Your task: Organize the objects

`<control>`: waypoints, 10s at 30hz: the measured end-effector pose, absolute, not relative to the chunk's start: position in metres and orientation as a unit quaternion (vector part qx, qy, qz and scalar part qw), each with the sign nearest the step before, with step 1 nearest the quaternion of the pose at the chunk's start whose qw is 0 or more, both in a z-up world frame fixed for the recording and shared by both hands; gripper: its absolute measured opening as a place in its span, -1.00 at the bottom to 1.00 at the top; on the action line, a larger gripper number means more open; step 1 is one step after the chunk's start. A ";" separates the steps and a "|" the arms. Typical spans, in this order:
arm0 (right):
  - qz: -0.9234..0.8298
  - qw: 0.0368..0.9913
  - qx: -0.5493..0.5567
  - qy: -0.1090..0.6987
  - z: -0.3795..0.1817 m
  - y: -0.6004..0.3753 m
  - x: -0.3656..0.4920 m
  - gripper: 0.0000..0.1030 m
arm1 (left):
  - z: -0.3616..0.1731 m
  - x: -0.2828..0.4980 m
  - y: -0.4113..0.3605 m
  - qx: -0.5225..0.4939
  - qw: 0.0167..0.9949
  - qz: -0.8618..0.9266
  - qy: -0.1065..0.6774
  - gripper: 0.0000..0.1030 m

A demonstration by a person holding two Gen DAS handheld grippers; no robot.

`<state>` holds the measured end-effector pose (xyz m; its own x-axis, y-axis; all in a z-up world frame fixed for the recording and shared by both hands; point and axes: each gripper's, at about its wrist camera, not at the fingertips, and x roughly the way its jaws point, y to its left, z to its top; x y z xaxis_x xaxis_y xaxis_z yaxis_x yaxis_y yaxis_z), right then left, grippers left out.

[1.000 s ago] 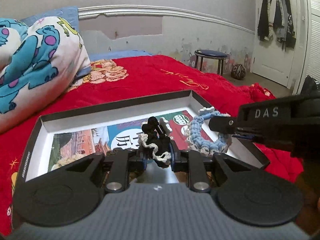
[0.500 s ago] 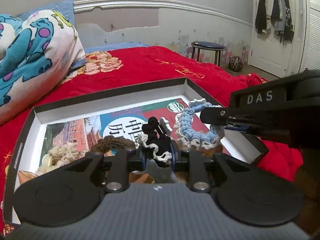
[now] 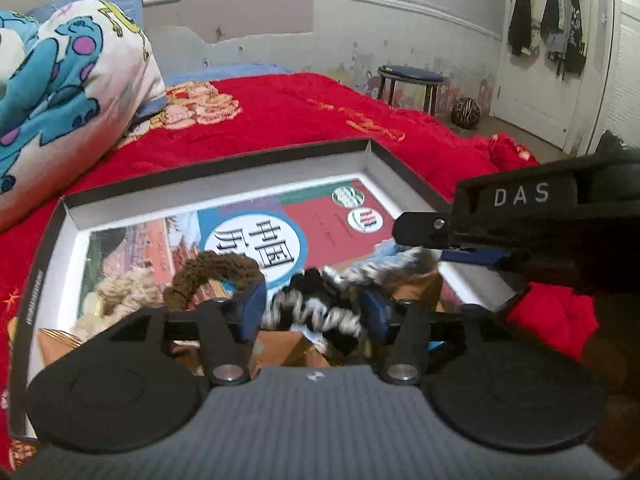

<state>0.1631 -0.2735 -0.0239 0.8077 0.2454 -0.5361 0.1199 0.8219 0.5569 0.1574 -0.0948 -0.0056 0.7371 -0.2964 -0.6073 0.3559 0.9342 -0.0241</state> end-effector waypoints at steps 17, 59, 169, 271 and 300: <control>0.075 0.917 0.310 0.239 0.039 -0.257 0.111 0.55 | 0.105 0.114 -0.018 0.071 0.956 -0.158 0.237 0.79; 0.076 0.884 0.227 0.401 -0.033 -0.162 0.078 -0.05 | -0.026 0.082 -0.003 0.112 0.917 -0.132 0.360 0.26; 0.141 0.921 0.271 0.242 0.080 -0.206 0.154 -0.49 | 0.086 0.155 -0.002 -0.045 0.983 -0.063 0.168 -0.02; 0.069 0.952 0.111 0.277 0.038 -0.219 -0.003 1.00 | 0.019 0.024 0.016 -0.062 0.938 0.002 0.341 1.00; 0.009 0.930 0.037 0.367 -0.013 -0.207 0.053 1.00 | -0.023 0.052 -0.001 -0.003 0.924 0.021 0.382 1.00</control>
